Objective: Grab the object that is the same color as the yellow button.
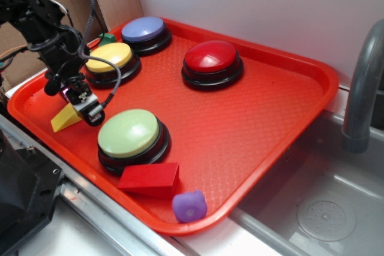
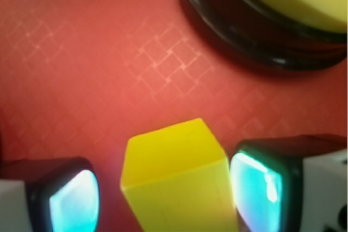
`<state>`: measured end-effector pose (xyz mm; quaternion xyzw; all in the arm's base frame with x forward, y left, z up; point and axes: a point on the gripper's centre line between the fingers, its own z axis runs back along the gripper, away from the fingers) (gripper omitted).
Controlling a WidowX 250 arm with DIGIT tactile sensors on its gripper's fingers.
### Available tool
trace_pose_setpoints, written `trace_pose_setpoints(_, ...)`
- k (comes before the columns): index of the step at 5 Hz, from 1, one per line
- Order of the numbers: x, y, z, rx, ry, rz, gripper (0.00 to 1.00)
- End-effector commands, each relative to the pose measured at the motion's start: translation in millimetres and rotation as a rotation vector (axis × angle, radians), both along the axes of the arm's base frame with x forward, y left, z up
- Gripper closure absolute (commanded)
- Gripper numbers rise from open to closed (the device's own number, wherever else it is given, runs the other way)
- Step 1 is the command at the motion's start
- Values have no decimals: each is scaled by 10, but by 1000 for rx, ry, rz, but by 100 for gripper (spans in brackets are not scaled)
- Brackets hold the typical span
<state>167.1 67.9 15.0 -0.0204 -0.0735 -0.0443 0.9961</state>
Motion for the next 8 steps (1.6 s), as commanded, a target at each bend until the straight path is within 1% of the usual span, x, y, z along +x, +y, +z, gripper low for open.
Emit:
trace_pose_setpoints(1, 48, 10, 45, -7, -16, 9, 100)
trace_pose_setpoints(2, 84, 3, 233, -42, 24, 64, 100)
trace_pose_setpoints(3, 165, -97, 656, -51, 50, 206, 100)
trace_pose_setpoints(4, 255, -234, 1003, -72, 37, 264, 100)
trace_pose_setpoints(6, 432, -627, 1511, -26, 0, 294, 100)
trace_pose_setpoints(7, 487, -739, 1597, -22, -5, 295, 100)
trace_pose_setpoints(8, 466, -639, 1465, -41, 26, 325, 100)
